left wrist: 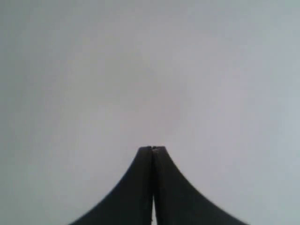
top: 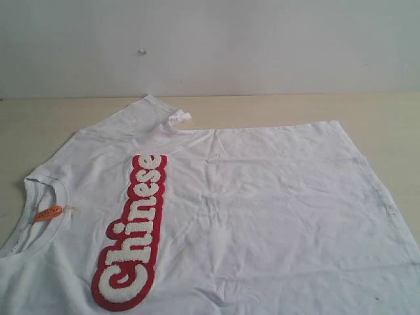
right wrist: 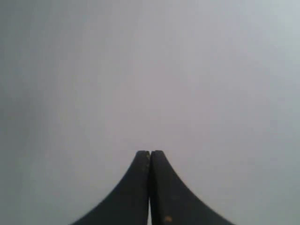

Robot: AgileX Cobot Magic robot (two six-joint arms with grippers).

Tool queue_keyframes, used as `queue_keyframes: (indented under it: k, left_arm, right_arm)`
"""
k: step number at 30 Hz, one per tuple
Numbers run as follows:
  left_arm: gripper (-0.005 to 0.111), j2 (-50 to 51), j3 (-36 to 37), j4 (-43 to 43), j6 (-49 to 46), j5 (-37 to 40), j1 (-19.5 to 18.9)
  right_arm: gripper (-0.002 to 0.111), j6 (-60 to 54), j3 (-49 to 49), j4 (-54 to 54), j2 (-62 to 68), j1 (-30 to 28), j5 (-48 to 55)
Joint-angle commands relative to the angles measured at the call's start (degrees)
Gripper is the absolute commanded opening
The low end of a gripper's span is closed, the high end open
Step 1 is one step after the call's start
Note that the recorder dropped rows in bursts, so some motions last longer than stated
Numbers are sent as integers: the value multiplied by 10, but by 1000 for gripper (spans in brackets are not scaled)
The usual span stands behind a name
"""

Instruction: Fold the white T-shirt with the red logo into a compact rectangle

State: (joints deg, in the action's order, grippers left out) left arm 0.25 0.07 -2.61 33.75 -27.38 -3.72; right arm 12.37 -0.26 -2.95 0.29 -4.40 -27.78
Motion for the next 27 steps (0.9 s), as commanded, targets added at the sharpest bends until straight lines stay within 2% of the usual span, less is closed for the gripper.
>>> queue_keyframes:
  k: [1,5,7,10,14,16,18,22,24,27]
  left_arm:
    - [0,-3,-1,-46,60,-106,3]
    - [0,-3,-18,-82,129,-91,3]
    - [0,-1,-46,-138,158,-89,3]
    - [0,33,-128,-264,247,-62,3]
    - [0,110,-248,-484,446,-37,3]
    - [0,159,-308,-583,495,-32,3]
    - [0,209,-355,-650,503,-15,3]
    - [0,296,-426,-752,525,91,3]
    - [0,339,-439,-793,572,155,3]
    - [0,418,-441,-847,615,196,3]
  right_arm:
    - [0,83,3,0,-3,-2,-82]
    - [0,175,-49,-27,-3,-2,-39]
    - [0,203,-88,-69,-3,-2,-7]
    - [0,279,-160,-155,16,-2,52]
    - [0,409,-257,-320,73,-2,128]
    - [0,477,-303,-403,102,-2,163]
    - [0,526,-344,-479,135,-2,201]
    - [0,528,-406,-580,208,-2,309]
    - [0,499,-427,-587,247,-2,379]
    - [0,421,-448,-586,320,-2,459]
